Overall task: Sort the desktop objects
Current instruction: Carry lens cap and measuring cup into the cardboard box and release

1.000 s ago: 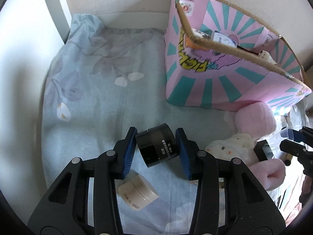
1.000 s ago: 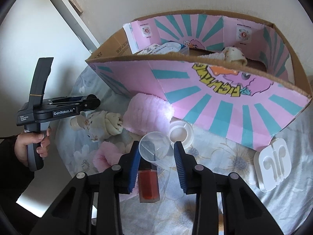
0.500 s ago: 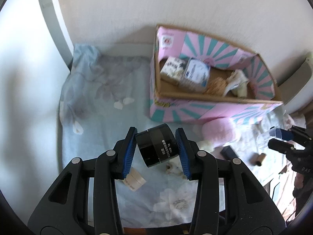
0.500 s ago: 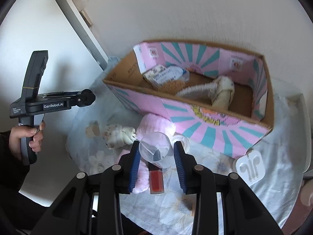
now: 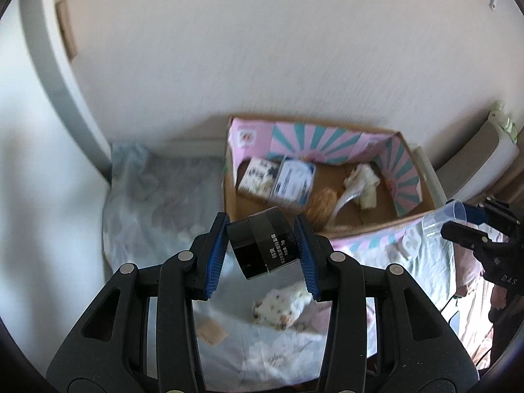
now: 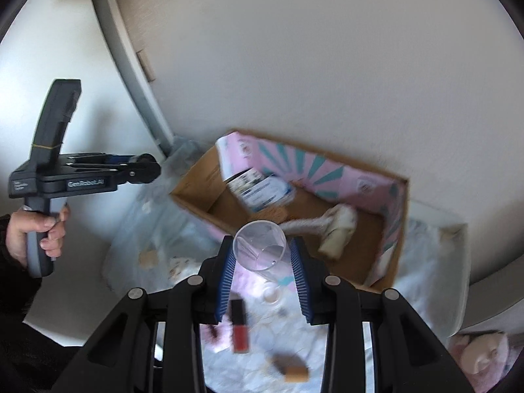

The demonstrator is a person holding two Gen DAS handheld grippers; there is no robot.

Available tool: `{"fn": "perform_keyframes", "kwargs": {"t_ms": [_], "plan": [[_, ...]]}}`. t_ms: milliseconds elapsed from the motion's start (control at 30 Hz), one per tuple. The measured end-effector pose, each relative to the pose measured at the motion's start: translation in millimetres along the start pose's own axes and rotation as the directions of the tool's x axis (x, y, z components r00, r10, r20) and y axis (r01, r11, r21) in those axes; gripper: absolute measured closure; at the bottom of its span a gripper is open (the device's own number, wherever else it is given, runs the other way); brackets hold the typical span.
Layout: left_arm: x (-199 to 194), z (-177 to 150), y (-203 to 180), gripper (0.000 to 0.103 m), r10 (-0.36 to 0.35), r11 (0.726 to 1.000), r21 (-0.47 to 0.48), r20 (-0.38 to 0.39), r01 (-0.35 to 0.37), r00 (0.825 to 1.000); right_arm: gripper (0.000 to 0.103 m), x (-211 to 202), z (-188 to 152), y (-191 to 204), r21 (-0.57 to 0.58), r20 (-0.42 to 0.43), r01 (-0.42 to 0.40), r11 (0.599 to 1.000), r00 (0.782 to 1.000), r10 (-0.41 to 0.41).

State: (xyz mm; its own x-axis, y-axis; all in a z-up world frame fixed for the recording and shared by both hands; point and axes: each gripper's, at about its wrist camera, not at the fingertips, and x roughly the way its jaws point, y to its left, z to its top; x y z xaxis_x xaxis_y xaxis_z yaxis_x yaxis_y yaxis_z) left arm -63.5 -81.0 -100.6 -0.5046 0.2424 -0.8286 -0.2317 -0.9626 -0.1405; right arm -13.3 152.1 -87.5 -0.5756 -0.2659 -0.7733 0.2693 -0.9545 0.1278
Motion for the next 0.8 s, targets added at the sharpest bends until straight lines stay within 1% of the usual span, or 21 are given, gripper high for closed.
{"fn": "perform_keyframes", "kwargs": {"t_ms": [133, 267, 333, 567, 800], "plan": [[5.4, 20.1, -11.4, 0.066, -0.024, 0.999, 0.032, 0.007, 0.023, 1.000, 0.071, 0.0, 12.0, -8.4, 0.008, 0.006, 0.028, 1.000, 1.000, -0.028], [17.4, 36.8, -24.4, 0.066, -0.040, 0.997, 0.071, -0.003, 0.040, 0.999, 0.071, 6.5, 24.0, -16.8, 0.015, -0.004, 0.056, 0.998, 0.998, -0.056], [24.7, 43.2, -30.0, 0.066, -0.061, 0.995, 0.084, -0.011, 0.062, 0.998, 0.071, 11.4, 29.5, -23.2, 0.031, -0.019, 0.066, 0.997, 0.998, -0.066], [64.6, 57.9, -54.4, 0.066, -0.081, 0.984, 0.154, -0.078, 0.093, 0.994, 0.071, 41.6, 40.0, -46.2, 0.076, -0.114, 0.114, 0.991, 0.988, -0.105], [100.4, 65.5, -70.2, 0.066, -0.079, 0.972, 0.207, -0.142, 0.107, 0.987, 0.071, 69.5, 37.4, -62.1, 0.122, -0.186, 0.107, 0.987, 0.979, -0.083]]}}
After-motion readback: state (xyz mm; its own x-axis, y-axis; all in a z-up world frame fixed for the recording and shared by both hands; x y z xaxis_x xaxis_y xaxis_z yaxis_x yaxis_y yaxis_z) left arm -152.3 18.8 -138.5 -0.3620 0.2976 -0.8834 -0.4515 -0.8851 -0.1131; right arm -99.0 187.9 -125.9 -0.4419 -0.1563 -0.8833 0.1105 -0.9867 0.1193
